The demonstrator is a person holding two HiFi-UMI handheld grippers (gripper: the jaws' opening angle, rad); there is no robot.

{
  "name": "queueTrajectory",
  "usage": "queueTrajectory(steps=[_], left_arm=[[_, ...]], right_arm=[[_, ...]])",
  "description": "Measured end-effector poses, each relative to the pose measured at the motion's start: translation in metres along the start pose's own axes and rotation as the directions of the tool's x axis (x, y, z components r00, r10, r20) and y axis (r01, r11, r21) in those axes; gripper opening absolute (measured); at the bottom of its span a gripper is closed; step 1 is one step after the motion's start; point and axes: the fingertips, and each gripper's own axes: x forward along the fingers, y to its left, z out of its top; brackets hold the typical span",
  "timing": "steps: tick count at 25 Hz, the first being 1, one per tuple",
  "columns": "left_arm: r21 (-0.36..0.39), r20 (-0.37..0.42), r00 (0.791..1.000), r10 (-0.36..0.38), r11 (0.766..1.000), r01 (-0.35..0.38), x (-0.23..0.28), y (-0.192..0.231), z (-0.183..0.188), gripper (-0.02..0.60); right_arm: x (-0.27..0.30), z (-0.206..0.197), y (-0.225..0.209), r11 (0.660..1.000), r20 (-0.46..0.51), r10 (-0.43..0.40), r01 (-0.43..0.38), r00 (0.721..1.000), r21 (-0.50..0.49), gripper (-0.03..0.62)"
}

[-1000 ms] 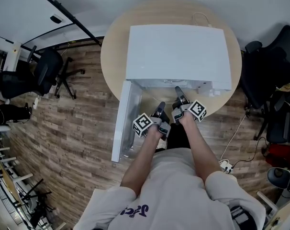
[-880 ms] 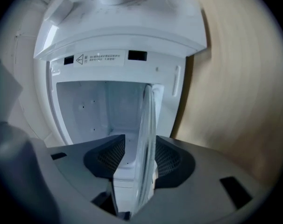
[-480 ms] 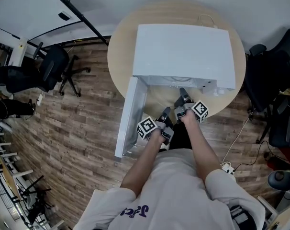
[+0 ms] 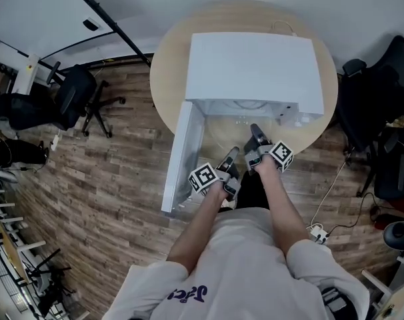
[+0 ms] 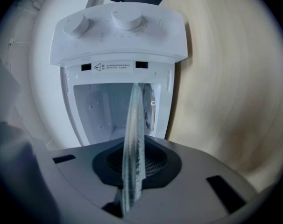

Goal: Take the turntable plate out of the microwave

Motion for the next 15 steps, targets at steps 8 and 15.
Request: queueTrajectory(steps=[8,15], left_arm=[[-0.044,0.054,0.997,-0.057,0.997,0.059,-0.010,-0.012,0.010,0.207],[-0.030,0.013,0.993,-0.113,0.993,0.114,-0.016,-0.033,0.002,0.207]], right_arm=[[-0.043,-0.023,0.027,0.999,-0.038,0.026,-0.027,0.999,-0.019,0.034],[-0.086,-0.033,0.052,0.998,-0.025,0.045,-0.045,0.999,-0.032,0.034]])
